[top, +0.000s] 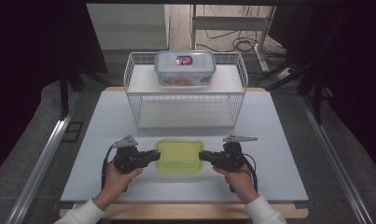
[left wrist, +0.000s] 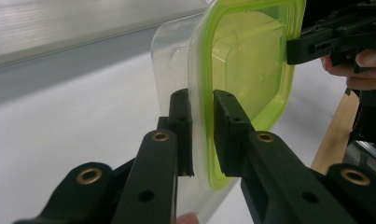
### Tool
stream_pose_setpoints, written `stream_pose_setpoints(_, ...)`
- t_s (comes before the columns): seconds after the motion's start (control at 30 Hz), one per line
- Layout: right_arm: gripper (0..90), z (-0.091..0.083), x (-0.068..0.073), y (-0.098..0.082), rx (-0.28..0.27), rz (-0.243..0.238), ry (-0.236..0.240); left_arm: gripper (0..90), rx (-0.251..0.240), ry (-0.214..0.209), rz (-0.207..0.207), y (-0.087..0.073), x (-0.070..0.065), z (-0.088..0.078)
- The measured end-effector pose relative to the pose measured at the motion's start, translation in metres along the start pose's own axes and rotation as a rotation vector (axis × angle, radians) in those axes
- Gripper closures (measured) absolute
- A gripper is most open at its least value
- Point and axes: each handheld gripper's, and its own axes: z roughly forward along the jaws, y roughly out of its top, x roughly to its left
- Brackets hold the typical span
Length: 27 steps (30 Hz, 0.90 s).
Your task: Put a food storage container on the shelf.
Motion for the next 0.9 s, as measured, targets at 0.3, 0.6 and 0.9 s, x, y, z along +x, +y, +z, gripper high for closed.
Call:
stream_pose_setpoints(0.3,80.2,-0.007,0.005,0.016,-0.022,-0.044,-0.017,79.5,-0.016,0.005,0.023,0.017,-0.002,-0.004)
stream_pose_setpoints(0.6,80.1,-0.023,0.017,0.05,-0.053,-0.102,-0.034,79.5,-0.054,0.003,0.061,0.051,-0.007,-0.016)
stream_pose_setpoints(0.9,80.1,-0.038,0.028,0.097,-0.089,-0.165,-0.041,79.4,-0.108,0.009,0.099,0.095,-0.011,-0.034)
